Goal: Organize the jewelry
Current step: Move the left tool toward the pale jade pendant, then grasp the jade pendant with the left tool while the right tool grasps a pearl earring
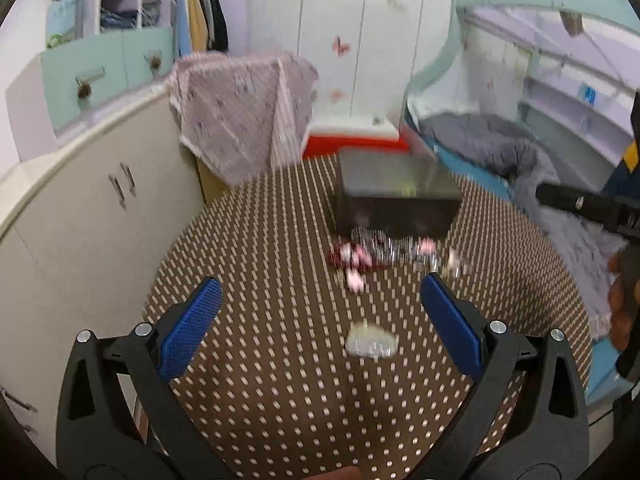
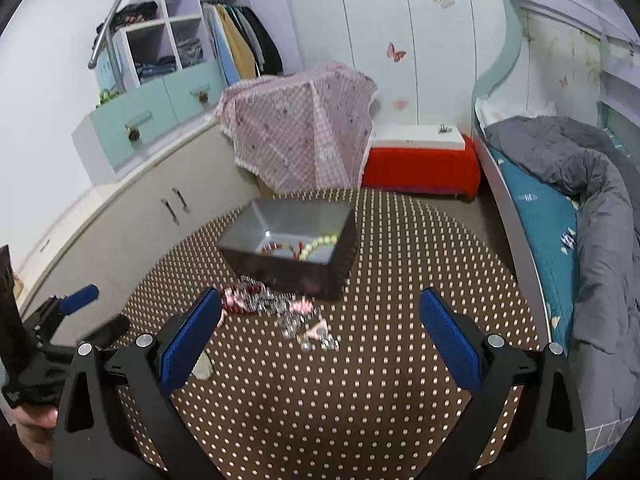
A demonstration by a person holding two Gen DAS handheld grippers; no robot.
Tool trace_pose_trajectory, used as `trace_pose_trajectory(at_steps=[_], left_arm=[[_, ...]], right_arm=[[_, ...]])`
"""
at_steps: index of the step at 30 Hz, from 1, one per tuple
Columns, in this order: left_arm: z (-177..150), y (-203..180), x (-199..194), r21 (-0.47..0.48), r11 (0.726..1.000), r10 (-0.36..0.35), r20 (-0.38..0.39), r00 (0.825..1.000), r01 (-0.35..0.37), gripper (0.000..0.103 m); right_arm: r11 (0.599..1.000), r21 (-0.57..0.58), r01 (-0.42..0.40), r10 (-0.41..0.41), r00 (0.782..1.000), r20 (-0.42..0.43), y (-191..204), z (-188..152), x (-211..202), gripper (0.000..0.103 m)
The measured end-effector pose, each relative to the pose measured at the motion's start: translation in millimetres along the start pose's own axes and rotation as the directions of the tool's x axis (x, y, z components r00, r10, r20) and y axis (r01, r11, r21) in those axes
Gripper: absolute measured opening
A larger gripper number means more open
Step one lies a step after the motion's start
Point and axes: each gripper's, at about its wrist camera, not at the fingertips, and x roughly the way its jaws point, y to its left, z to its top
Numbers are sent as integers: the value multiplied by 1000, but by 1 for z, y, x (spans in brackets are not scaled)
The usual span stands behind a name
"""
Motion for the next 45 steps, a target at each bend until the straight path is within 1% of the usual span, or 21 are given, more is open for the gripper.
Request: trace_pose_trajectory(at_steps=[6,9,11,12,14,15,16,18,20,22,24,28,31,32,34,36,39,41,42,43,45], left_arm=[[-22,-14,35,60,998,5,-114,993,2,97],[-30,-16,48,57,998,-5,-157,988,15,95],[-33,-16,55,47,998,-27,-186,982,36,84],[-34,-16,57,43,998,-40,-201,979,50,76],[-36,-15,58,27,997,-72,-203,977,79,71],[-36,-15,57,26,996,-83,-201,976,90,62],[-35,-16,56,25,993,-106,-200,974,113,51],[-32,-19,58,31,990,-129,-201,971,137,43],[-29,-22,61,44,989,-131,-199,971,142,43],[-28,-23,62,36,988,-142,-199,970,152,42],[-26,-23,63,29,987,-149,-198,969,157,41],[-27,-22,64,23,986,-155,-196,968,163,39],[-24,-18,62,14,986,-159,-186,970,164,31],[-23,-15,63,12,986,-161,-187,969,166,31],[-22,-13,64,13,987,-157,-186,970,163,31],[-21,-14,64,10,986,-159,-187,969,164,31],[-20,-16,64,25,988,-143,-190,971,151,32],[-18,-16,65,41,991,-114,-195,974,124,58],[-18,-17,63,47,993,-97,-180,979,107,78],[-18,-18,61,48,994,-89,-162,983,98,85],[-18,-18,62,47,994,-93,-166,982,102,85]], right_arm=[[1000,-3,-8,8,998,-68,-1,-20,17,95],[1000,-2,-14,14,995,-97,-2,-26,25,95],[1000,-8,-22,21,993,-120,-2,-31,32,95],[1000,-10,-25,23,991,-129,-2,-32,35,95],[999,-14,-35,33,988,-152,-1,-38,42,95],[999,-18,-41,37,986,-160,0,-40,45,94],[999,-23,-46,42,985,-166,1,-41,47,92],[998,-35,-60,52,981,-189,4,-46,56,87],[997,-33,-73,65,976,-210,5,-49,65,79],[996,-37,-81,70,972,-225,7,-51,72,66],[995,-45,-89,76,969,-234,9,-52,77,58],[994,-72,-86,67,971,-229,14,-49,87,52],[991,-108,-76,50,972,-230,21,-44,96,46],[990,-126,-69,38,973,-229,23,-43,98,43],[986,-161,-50,12,974,-227,27,-42,100,28],[982,-188,-36,-7,974,-225,30,-44,101,19],[981,-189,-39,-5,974,-226,29,-49,97,17],[981,-190,-41,-3,974,-224,27,-51,95,17],[981,-188,-42,-1,974,-225,26,-52,94,17],[982,-187,-42,-1,974,-225,26,-54,93,17],[980,-193,-41,-4,974,-225,24,-54,91,17]])
